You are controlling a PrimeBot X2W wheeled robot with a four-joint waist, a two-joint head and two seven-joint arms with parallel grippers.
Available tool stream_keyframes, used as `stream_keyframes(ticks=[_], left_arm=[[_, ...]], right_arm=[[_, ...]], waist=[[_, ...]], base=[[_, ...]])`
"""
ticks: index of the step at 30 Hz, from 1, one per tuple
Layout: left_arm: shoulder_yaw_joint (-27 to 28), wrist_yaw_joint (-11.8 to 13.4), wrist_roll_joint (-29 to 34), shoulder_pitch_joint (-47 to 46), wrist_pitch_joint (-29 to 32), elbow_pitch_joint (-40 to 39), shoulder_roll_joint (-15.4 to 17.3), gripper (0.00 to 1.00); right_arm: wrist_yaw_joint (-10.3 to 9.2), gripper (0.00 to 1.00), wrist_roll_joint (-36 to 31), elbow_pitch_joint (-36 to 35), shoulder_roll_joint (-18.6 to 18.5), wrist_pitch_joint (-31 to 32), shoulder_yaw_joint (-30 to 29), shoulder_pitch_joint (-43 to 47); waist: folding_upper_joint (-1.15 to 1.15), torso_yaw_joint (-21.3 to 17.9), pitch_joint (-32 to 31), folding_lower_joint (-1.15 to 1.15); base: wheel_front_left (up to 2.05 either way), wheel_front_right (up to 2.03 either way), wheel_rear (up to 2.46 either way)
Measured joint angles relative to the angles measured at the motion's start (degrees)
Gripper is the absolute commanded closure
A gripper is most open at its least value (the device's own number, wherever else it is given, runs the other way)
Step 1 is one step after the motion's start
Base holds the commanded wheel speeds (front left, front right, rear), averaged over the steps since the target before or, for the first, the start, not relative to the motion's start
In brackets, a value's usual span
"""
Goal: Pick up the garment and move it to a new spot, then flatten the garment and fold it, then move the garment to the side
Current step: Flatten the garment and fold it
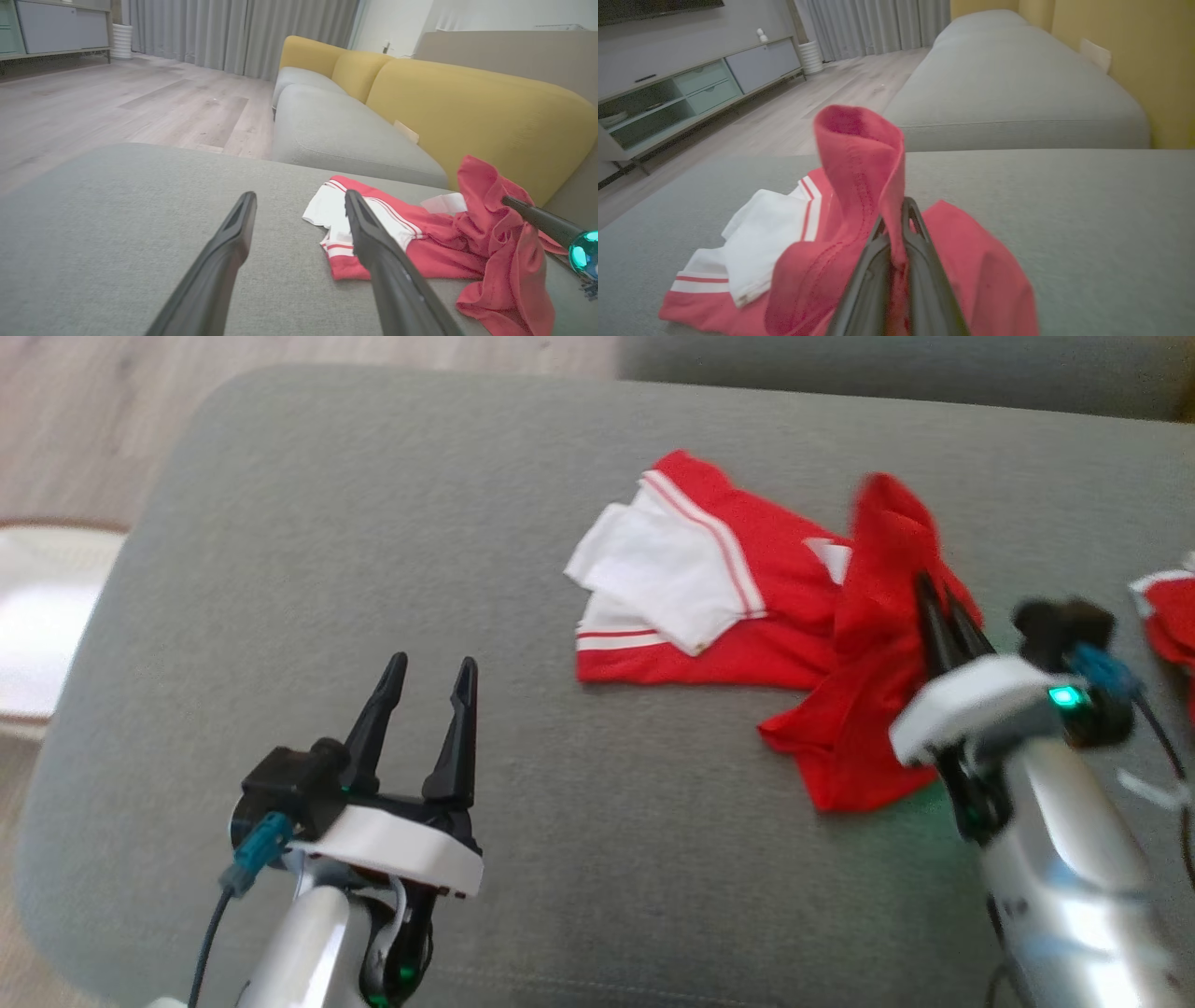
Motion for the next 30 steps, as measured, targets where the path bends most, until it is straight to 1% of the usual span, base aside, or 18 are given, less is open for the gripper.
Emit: stream_keyframes(ticks=[2,6,8,9,10,12,14,20,22,26,30], left_arm=[[0.01,-0.42,0.08,0.19,0.0,0.01,0.0,0.0],[-0.04,-0.49,0.24,0.86,0.0,0.07,0.0,0.0],[-0.03,-0.56,0.44,0.87,0.0,0.1,0.0,0.0],[-0.03,-0.73,0.56,0.87,0.0,0.14,0.0,0.0],[-0.01,-0.92,0.56,0.87,0.0,0.24,0.0,0.0],[0.09,-0.93,0.56,0.88,0.0,0.36,0.0,0.0],[0.41,-0.96,0.56,0.88,0.0,0.38,0.0,0.0],[1.19,-1.42,0.57,0.94,0.0,0.74,0.0,0.0],[1.31,-1.43,0.57,0.99,0.0,0.68,0.0,0.0],[1.57,-1.43,0.57,2.16,0.0,0.13,0.0,0.0],[1.58,-1.52,0.57,3.22,0.0,-0.27,0.0,0.0]], right_arm=[[0.0,1.0,0.03,-2.11,-0.32,0.78,-2.38,3.08],[0.0,1.0,0.03,-5.81,-0.44,3.05,-8.15,9.11],[0.0,1.0,-1.11,-7.02,-0.67,3.69,-10.21,11.45],[0.0,0.36,-2.65,-7.5,-0.86,3.91,-11.16,12.38],[0.0,0.0,-4.56,-7.78,-0.97,4.12,-12.21,13.03],[0.0,0.0,-6.81,-8.56,-0.75,4.42,-14.3,13.84],[0.0,0.0,-7.67,-9.8,-0.33,4.43,-15.24,14.06],[0.0,0.0,-9.46,-15.28,1.65,2.63,-14.06,14.43],[0.0,0.0,-9.34,-17.85,1.65,1.82,-11.87,15.04],[0.0,0.0,-7.44,-22.97,2.13,-0.13,-4.7,17.56],[0.0,0.0,-6.6,-26.06,2.52,-1.72,0.49,21.27]], waist=[[0.0,-1.47,-0.55,0.0],[0.0,-4.18,-1.63,0.0],[0.0,-5.31,-2.15,0.0],[0.0,-5.77,-2.4,0.0],[0.0,-6.16,-2.65,0.0],[0.0,-6.76,-3.02,0.0],[0.0,-7.2,-3.27,0.0],[0.0,-7.98,-4.4,0.0],[0.0,-8.05,-4.96,0.0],[0.0,-8.27,-6.01,0.0],[0.0,-8.28,-6.55,0.0]], base=[[0.0,0.0,0.0],[0.0,0.0,0.0],[0.0,0.0,0.0],[0.0,0.0,0.0],[0.0,0.0,0.0],[0.0,0.0,0.0],[0.0,0.0,0.0],[0.0,0.0,0.0],[0.0,0.0,0.0],[0.0,0.0,0.0],[0.0,0.0,0.0]])
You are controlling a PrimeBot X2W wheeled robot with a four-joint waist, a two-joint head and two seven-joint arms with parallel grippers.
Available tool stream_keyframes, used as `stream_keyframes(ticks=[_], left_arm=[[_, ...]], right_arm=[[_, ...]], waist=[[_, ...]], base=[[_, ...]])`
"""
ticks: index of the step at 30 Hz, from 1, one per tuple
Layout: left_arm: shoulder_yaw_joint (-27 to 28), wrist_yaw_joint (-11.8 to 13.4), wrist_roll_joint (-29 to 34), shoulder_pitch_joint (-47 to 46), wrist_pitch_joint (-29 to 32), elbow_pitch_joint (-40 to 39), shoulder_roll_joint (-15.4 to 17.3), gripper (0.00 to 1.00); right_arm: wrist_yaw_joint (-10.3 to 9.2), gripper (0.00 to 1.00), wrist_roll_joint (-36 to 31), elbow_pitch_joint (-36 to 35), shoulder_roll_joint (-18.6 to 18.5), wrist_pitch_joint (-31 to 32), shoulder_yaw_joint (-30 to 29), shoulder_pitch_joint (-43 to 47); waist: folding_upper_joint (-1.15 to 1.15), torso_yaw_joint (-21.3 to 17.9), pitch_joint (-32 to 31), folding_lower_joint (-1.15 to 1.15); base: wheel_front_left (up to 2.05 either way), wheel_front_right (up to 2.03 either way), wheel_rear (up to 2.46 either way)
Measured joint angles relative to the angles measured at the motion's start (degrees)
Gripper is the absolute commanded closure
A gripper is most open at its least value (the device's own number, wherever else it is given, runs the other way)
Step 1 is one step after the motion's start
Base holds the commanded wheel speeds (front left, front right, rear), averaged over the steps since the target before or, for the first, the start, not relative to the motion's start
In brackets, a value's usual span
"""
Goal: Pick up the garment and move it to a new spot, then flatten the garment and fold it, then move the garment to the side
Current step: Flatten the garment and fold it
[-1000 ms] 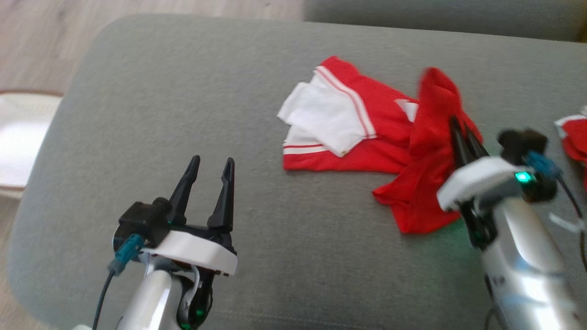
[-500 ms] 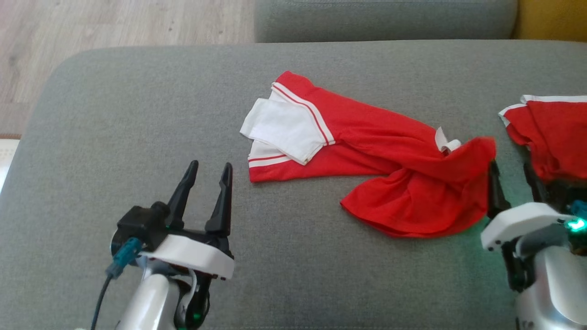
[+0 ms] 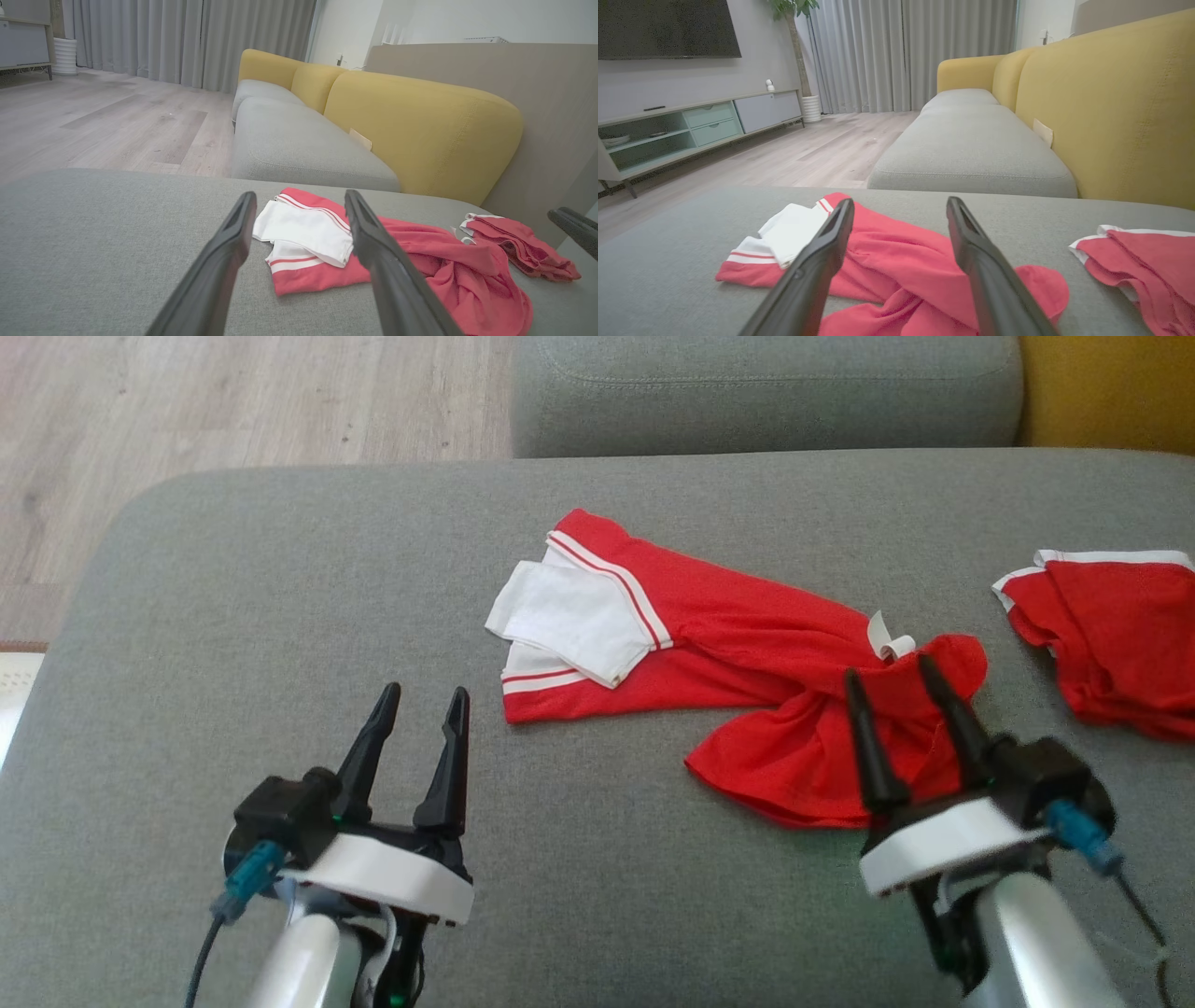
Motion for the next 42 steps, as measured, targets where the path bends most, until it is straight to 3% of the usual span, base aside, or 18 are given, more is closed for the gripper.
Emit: stream_keyframes(ticks=[10,21,33,42], left_arm=[[0.02,-0.43,0.49,1.27,0.0,-0.4,0.01,0.0],[-2.12,-0.47,0.46,1.13,0.0,-0.36,0.01,0.0],[-4.88,0.18,-1.7,-2.38,0.0,-0.77,0.0,0.0],[-7.13,1.2,-3.54,-4.11,0.0,-1.01,-0.03,0.0]], right_arm=[[0.0,0.0,0.2,-1.13,0.09,-2.36,5.66,5.11],[0.0,0.0,-2.69,1.31,-0.21,-1.16,8.43,2.3],[0.0,0.0,-4.48,13.74,-8.29,3.04,17.02,-13.48],[0.0,0.0,-1.82,23.27,-13.04,3.79,25.32,-23.21]], waist=[[0.0,0.56,-0.91,0.0],[0.0,4.11,0.49,0.0],[0.0,11.7,6.39,0.0],[0.0,16.28,10.68,0.0]], base=[[0.0,0.0,0.0],[0.0,0.0,0.0],[0.0,0.0,0.0],[0.0,0.0,0.0]])
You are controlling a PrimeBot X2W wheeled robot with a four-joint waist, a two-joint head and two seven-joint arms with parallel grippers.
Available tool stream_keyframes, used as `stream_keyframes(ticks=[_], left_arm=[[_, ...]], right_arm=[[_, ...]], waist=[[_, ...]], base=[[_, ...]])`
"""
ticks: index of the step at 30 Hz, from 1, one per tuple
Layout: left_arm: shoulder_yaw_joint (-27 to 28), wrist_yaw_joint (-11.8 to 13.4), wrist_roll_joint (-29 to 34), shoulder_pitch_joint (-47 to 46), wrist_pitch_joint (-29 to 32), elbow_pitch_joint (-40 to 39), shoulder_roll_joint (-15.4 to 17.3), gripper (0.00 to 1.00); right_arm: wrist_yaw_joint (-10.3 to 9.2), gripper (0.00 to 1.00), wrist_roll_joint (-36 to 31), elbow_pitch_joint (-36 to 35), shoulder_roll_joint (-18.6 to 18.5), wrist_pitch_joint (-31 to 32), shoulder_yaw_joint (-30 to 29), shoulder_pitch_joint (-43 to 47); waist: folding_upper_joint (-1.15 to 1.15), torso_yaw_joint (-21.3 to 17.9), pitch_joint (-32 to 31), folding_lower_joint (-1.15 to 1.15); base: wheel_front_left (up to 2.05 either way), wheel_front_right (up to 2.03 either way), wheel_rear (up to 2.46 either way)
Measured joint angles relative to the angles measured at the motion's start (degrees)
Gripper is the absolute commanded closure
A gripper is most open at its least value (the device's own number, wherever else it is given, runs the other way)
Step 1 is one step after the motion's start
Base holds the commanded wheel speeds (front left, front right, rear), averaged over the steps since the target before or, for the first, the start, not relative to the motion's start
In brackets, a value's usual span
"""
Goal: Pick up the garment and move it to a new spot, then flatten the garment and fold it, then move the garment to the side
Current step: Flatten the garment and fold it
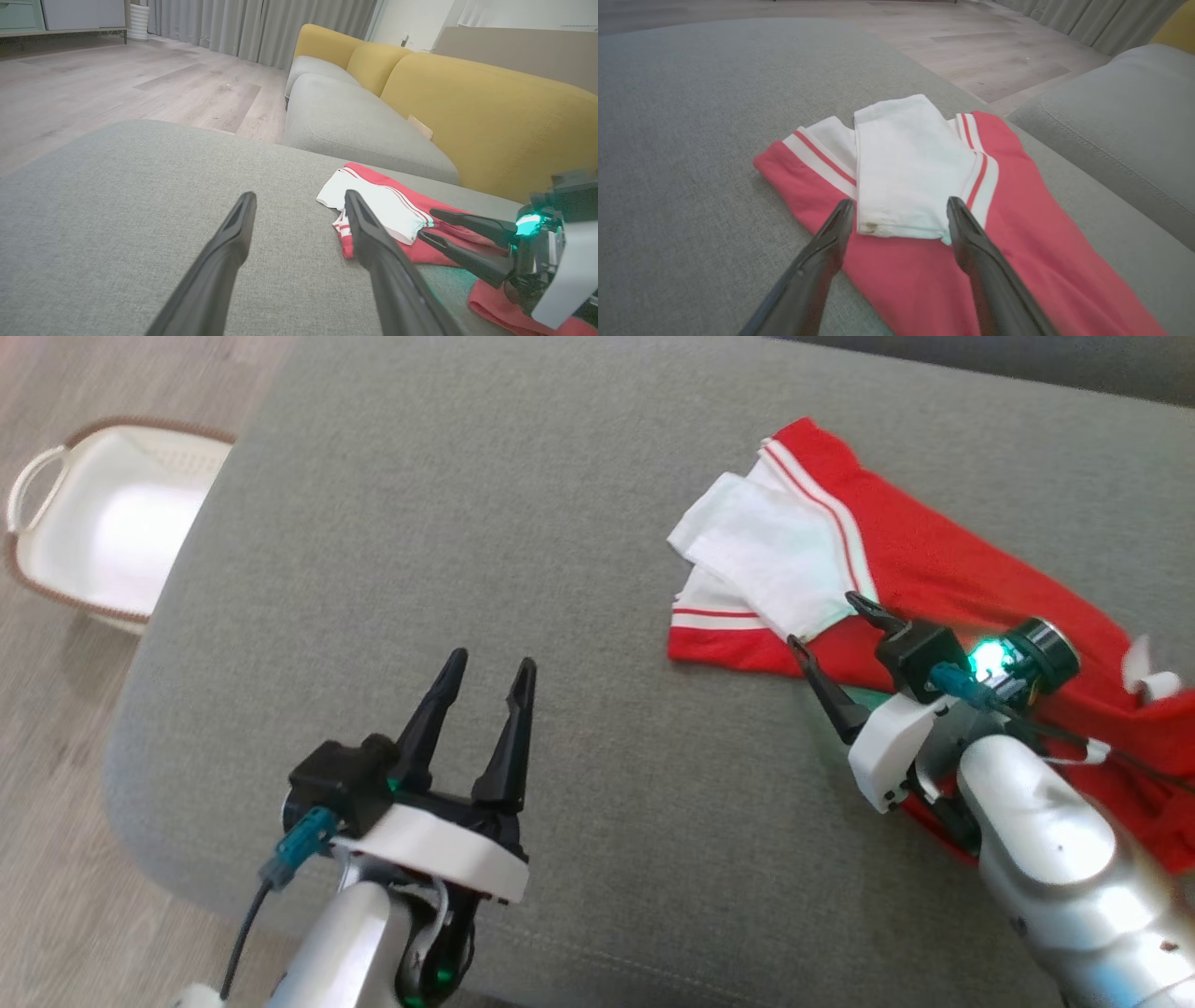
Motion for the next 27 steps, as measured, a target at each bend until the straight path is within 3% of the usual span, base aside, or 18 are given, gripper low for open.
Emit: stream_keyframes(ticks=[13,15,19,21,22,23,24,27], left_arm=[[-1.33,0.98,-1.51,-1.6,0.0,-0.14,-0.02,0.0],[-1.32,0.98,-1.59,-2.03,0.0,-0.14,-0.02,0.0],[-1.26,0.99,-1.59,-2.08,0.0,0.03,-0.02,0.0],[-1.25,0.99,-1.59,-2.08,0.0,0.09,-0.02,0.0],[-1.25,0.99,-1.59,-2.08,0.0,0.09,-0.02,0.0],[-1.25,0.99,-1.59,-2.08,0.0,0.1,-0.02,0.0],[-1.25,0.99,-1.59,-2.08,0.0,0.1,-0.02,0.0],[-1.25,0.99,-1.59,-2.08,0.0,0.14,-0.02,0.0]], right_arm=[[0.0,0.0,4.37,9.22,-1.91,-0.56,7.71,-6.92],[0.0,0.12,5.45,10.1,-1.89,-0.88,8.0,-7.44],[0.0,0.13,7.75,11.62,-1.77,-1.08,8.76,-8.16],[0.0,0.47,9.03,12.27,-1.62,-1.08,9.07,-8.22],[0.0,0.55,9.54,12.49,-1.6,-1.08,9.33,-8.22],[0.0,0.71,10.09,12.68,-1.59,-1.08,9.47,-8.22],[0.0,1.0,10.65,12.82,-1.6,-1.09,9.65,-8.24],[0.0,1.0,12.7,13.03,-1.56,-1.11,10.27,-8.28]], waist=[[0.0,2.27,2.63,0.0],[0.0,2.26,2.67,0.0],[0.0,1.91,2.26,0.0],[0.0,1.63,1.92,0.0],[0.0,1.46,1.73,0.0],[0.0,1.3,1.54,0.0],[0.0,1.13,1.36,0.0],[0.0,0.68,0.91,0.0]], base=[[0.0,0.0,0.0],[0.0,0.0,0.0],[0.0,0.0,0.0],[0.0,0.0,0.0],[0.0,0.0,0.0],[0.0,0.0,0.0],[0.0,0.0,0.0],[0.0,0.0,0.0]])
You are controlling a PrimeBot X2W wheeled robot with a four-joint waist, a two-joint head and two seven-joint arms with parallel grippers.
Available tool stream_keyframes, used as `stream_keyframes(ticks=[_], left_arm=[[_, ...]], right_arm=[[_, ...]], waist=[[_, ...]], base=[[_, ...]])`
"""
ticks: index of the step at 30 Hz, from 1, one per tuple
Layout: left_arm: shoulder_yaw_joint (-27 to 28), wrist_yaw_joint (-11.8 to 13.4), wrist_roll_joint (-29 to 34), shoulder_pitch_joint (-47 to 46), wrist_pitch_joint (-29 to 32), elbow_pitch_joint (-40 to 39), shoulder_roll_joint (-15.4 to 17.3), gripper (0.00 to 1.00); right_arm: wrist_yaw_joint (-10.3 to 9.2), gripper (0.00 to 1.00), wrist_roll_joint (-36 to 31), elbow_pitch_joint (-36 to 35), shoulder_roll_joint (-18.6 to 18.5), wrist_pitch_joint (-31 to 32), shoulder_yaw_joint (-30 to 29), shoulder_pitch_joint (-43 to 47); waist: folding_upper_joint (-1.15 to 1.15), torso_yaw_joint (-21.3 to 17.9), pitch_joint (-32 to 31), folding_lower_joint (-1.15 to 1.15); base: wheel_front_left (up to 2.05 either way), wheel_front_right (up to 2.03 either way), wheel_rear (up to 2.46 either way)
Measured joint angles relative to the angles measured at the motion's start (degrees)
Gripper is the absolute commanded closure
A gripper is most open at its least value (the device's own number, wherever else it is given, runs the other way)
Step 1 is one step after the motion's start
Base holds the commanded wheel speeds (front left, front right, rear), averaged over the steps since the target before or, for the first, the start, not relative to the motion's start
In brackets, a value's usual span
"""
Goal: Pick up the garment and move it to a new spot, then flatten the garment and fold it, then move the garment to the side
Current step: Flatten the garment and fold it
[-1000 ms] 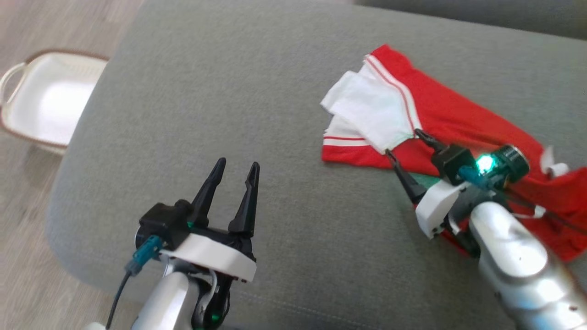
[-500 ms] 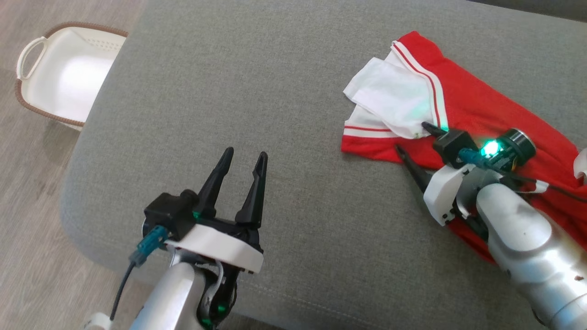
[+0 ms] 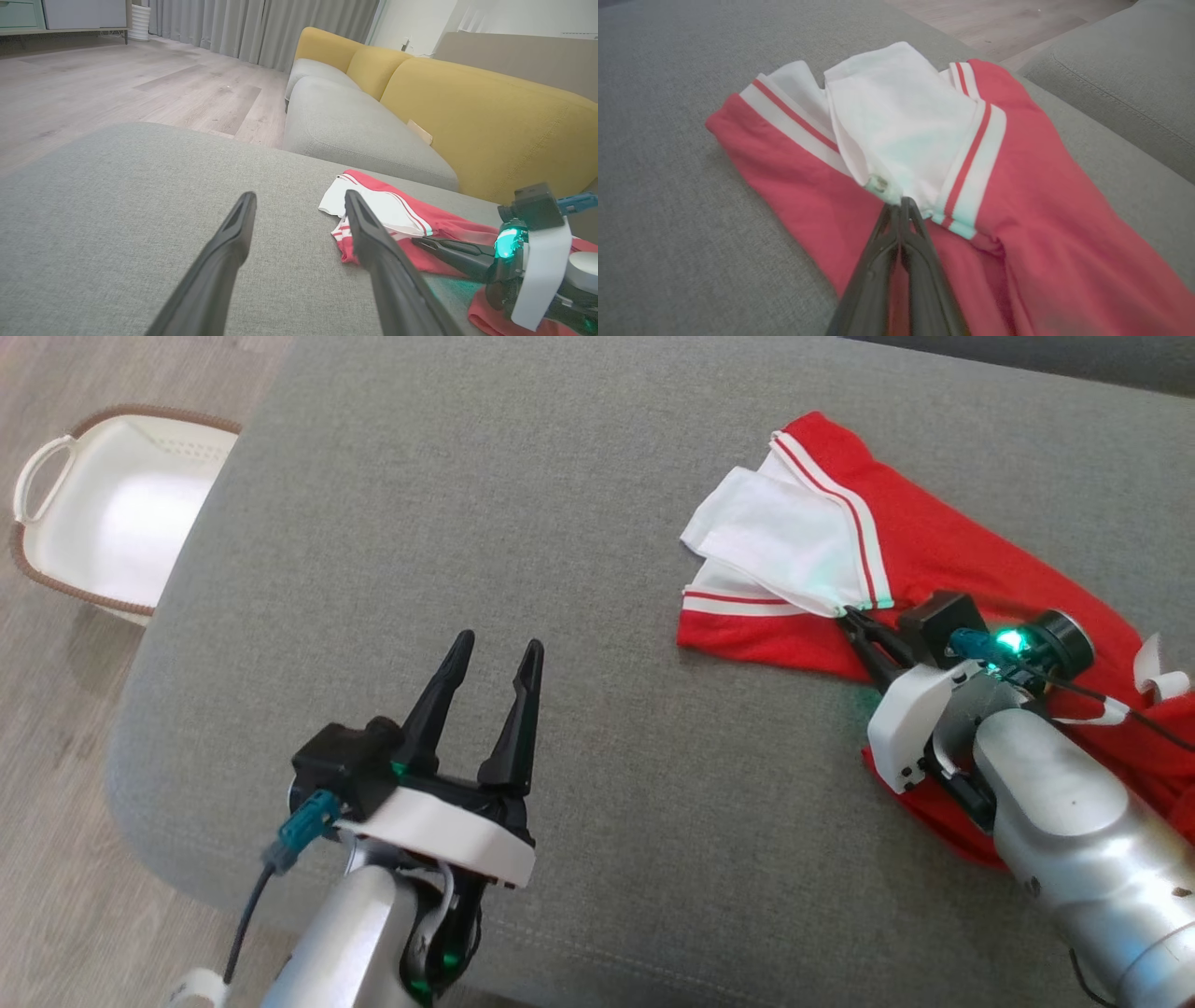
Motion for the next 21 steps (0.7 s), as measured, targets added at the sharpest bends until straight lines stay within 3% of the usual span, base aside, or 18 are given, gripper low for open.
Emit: stream_keyframes(ticks=[9,21], left_arm=[[0.02,-0.04,0.0,0.02,0.0,0.27,0.0,0.0],[0.1,-0.03,-0.01,0.08,0.0,-0.15,0.0,0.0]], right_arm=[[0.0,1.0,2.85,-0.01,-0.14,-1.96,1.48,-2.11],[0.0,1.0,5.49,0.81,-2.94,-2.43,2.77,-7.17]], waist=[[0.0,-0.03,-0.53,0.0],[0.0,1.87,0.77,0.0]], base=[[0.0,0.0,0.0],[0.0,0.0,0.0]])
